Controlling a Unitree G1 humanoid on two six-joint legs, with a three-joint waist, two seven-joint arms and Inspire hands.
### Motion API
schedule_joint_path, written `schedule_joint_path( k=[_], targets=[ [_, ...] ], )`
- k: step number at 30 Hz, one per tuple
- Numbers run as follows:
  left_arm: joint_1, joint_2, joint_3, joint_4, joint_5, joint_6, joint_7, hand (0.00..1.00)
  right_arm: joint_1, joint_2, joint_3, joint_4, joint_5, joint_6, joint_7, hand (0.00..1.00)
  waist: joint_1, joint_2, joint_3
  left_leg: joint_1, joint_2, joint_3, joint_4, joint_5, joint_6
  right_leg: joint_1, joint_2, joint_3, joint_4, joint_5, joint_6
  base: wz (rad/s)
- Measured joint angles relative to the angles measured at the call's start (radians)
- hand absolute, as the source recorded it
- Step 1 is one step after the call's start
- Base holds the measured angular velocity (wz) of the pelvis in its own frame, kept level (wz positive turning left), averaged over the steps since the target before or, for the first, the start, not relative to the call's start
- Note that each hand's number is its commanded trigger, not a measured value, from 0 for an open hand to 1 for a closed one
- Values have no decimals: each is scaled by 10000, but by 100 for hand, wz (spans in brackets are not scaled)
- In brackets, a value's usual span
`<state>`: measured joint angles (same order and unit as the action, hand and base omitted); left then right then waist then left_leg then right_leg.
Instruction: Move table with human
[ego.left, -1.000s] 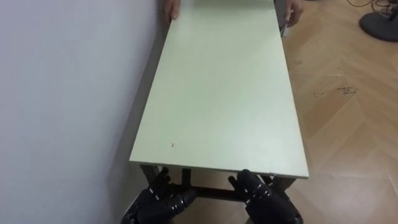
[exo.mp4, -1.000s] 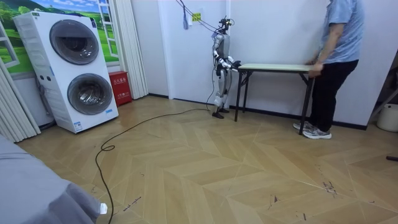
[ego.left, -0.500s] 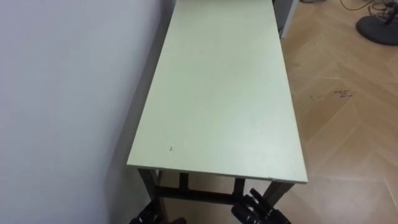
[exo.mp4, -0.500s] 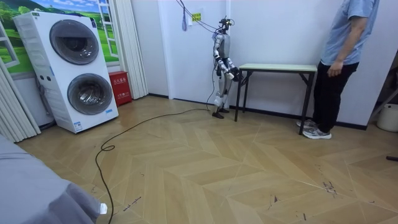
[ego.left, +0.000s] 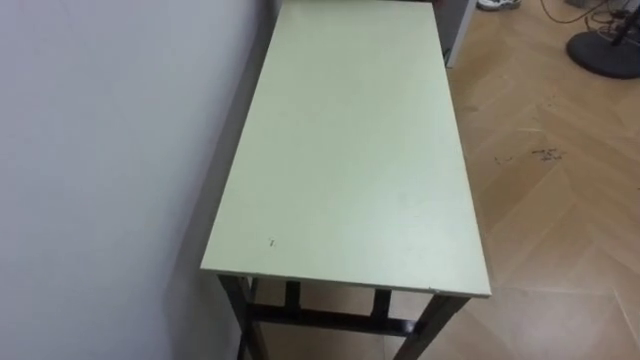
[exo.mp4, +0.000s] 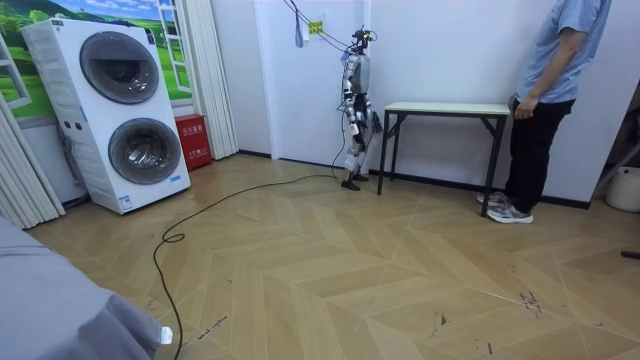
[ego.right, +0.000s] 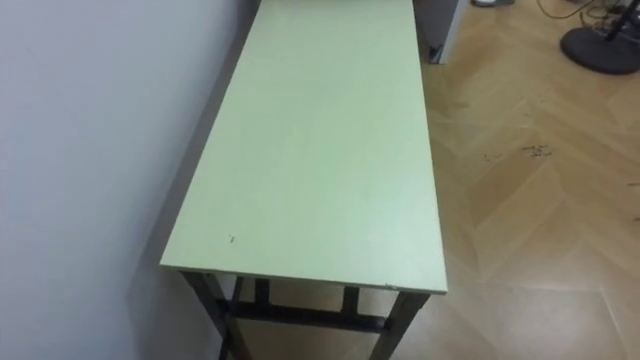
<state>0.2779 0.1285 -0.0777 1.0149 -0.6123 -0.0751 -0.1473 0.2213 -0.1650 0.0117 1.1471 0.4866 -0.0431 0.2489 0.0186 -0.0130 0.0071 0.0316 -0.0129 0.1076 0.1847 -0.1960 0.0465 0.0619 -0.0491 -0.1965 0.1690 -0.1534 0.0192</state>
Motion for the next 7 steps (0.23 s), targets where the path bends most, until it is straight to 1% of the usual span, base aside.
schedule_joint_path(
  k=[1,2,3,5,7],
  targets=[
    [-9,-25,109,132,179,13,62,0,-44,0,-116,156,-61,-3,-140,0,-1,21,-6,107,0,21,-62,-2,-4,49,18,50,-3,0,0,-14],
    [-16,-75,302,260,444,29,80,0,-11,10,-206,212,-98,5,-243,0,0,31,-31,173,5,13,-97,-10,-18,84,40,76,-5,-2,-3,-13],
    [-16,-105,412,282,624,40,91,0,2,24,-287,211,-122,7,-283,0,0,30,-33,193,9,11,-109,-11,-21,90,46,78,-5,-2,-4,-5],
    [-14,-271,909,330,1225,61,111,0,51,43,-449,213,-217,19,-435,0,0,31,-31,245,9,6,-148,-8,-25,123,53,79,-22,-11,-17,0],
    [-22,-340,1167,359,1563,119,123,0,56,83,-590,234,-269,26,-536,0,-11,34,-31,276,6,-1,-163,-12,-30,148,56,73,-61,-16,-22,0]
  ],
)
